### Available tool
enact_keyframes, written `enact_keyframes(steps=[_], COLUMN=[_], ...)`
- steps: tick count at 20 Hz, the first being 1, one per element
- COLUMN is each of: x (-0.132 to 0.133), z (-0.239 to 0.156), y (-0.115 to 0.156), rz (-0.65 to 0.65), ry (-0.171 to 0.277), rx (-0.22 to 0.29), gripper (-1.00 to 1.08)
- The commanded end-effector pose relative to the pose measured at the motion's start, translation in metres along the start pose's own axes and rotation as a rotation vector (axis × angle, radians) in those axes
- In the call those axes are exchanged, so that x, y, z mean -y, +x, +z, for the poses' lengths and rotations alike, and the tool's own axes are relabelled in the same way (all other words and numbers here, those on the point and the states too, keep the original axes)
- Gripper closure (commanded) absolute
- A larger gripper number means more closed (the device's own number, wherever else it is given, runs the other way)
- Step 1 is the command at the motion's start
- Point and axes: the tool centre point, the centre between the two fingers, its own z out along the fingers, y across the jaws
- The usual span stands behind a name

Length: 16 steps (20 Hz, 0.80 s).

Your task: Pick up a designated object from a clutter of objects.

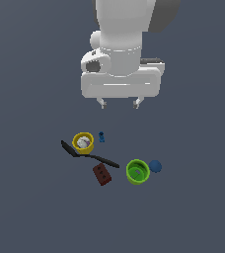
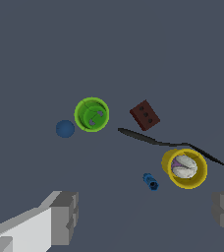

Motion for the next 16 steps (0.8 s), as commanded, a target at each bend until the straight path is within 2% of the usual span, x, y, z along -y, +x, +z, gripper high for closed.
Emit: enact_keyframes(steps=[1,9,16], x=[0.0,-0.008,-0.021], z=[0.002,0.025,0.07], y=[0.001,0.016,0.039], rz=[-0.004,-0.063,-0.169], ry=[0.0,-0.005,-0.012], rx=[0.0,0.008,0.022], gripper=[-0.92,-0.92,-0.92])
